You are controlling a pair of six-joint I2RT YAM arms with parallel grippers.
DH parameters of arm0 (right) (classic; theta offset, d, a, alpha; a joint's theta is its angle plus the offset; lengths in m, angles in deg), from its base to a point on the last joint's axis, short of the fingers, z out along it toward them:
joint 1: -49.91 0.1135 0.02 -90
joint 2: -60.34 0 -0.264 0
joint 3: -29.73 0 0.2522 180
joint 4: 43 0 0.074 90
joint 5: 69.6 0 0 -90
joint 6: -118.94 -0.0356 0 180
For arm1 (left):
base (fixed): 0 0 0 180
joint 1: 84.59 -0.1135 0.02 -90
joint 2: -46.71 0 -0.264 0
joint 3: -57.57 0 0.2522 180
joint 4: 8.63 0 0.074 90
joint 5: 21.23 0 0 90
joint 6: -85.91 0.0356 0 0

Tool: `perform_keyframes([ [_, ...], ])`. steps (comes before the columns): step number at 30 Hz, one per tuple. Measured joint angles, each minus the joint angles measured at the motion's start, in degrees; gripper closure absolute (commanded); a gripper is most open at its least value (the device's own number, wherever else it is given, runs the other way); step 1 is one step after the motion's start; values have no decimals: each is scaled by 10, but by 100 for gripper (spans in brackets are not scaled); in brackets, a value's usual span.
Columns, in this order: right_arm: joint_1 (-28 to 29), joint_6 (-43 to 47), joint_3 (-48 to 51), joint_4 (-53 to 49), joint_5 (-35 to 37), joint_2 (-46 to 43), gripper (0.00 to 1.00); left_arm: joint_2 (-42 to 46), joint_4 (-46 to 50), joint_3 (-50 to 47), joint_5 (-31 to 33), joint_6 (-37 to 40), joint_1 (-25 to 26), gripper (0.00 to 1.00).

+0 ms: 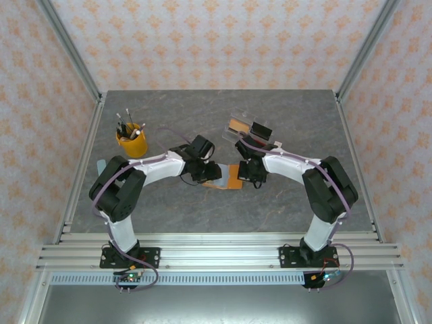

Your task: Take the credit cards out of the card holder

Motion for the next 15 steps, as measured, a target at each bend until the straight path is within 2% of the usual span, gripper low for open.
perform_keyframes([
  [15,0,7,0,15,-16,5,98,-7,-39,0,-49,-16,6,60],
])
